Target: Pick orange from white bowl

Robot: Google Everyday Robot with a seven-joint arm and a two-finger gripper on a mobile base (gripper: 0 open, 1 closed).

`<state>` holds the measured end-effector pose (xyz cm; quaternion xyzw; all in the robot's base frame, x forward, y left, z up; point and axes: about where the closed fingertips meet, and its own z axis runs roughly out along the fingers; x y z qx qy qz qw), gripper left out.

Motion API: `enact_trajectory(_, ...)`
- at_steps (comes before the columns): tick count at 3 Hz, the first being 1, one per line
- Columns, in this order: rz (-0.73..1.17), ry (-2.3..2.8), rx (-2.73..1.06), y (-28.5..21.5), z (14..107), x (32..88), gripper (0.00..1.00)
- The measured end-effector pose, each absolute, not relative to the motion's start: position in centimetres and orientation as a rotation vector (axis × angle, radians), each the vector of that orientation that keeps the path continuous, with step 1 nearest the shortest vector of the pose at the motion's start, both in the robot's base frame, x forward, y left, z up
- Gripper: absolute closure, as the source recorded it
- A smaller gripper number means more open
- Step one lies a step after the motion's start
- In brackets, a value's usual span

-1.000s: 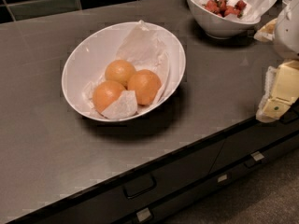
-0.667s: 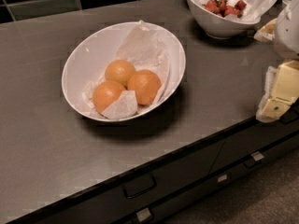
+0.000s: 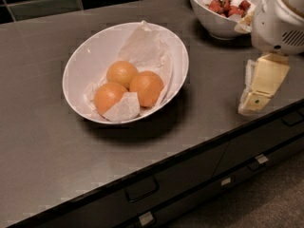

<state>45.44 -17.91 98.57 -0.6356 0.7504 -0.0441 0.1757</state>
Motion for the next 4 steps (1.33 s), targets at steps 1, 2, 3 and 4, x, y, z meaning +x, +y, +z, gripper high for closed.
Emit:
enact_trajectory(1,-0.095,2.052,-1.88,-14.6,98.2,46.3,0.0)
enact_trajectory(2,-0.095,2.051,-1.88,-14.5,98.2,46.3,0.0)
enact_trajectory(3,-0.082,1.984,-1.952,-11.7,98.5,47.4,0.0)
enact_trajectory(4,-0.068,1.888,-2.054,-7.6,98.6,48.7,0.0)
